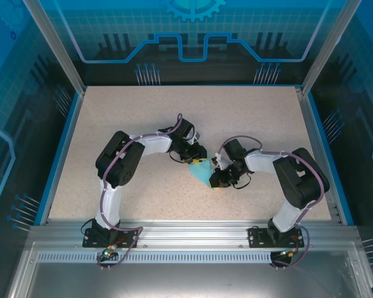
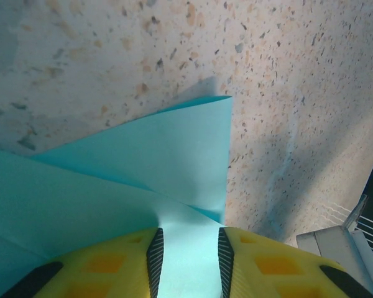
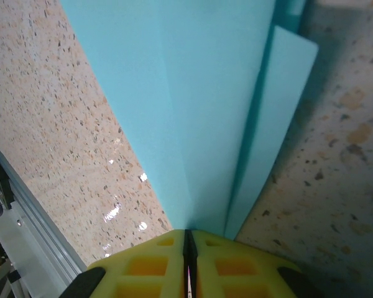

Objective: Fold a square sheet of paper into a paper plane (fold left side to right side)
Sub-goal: Fourth fold the wing at the center of the table.

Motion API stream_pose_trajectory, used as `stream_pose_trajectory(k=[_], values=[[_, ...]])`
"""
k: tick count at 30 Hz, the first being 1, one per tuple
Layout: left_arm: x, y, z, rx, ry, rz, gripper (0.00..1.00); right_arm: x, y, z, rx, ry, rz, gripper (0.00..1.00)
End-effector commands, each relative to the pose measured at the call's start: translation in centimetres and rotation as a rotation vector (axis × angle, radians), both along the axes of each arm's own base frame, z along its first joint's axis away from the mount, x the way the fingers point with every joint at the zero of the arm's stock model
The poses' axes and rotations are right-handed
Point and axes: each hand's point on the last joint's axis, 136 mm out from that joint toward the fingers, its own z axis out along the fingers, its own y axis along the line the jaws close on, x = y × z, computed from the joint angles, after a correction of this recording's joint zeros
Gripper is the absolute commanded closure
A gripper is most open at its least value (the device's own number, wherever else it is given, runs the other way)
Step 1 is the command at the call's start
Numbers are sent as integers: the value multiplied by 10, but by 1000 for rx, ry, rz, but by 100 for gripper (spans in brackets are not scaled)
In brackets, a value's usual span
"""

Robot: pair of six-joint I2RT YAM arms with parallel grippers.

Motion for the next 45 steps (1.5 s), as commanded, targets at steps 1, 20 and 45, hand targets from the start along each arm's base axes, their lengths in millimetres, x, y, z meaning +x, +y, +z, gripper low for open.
stream_pose_trajectory(k=[1,20,45], values=[[-5,20,-38,111,58,34,66,-45,-29,-22,-175,148,23,89],[-15,18,-42,89,59,24,68,48,17,72,113,-97,-408,100],[-14,13,-46,90,71,11,68,84,47,17,-16,-74,-569,100]])
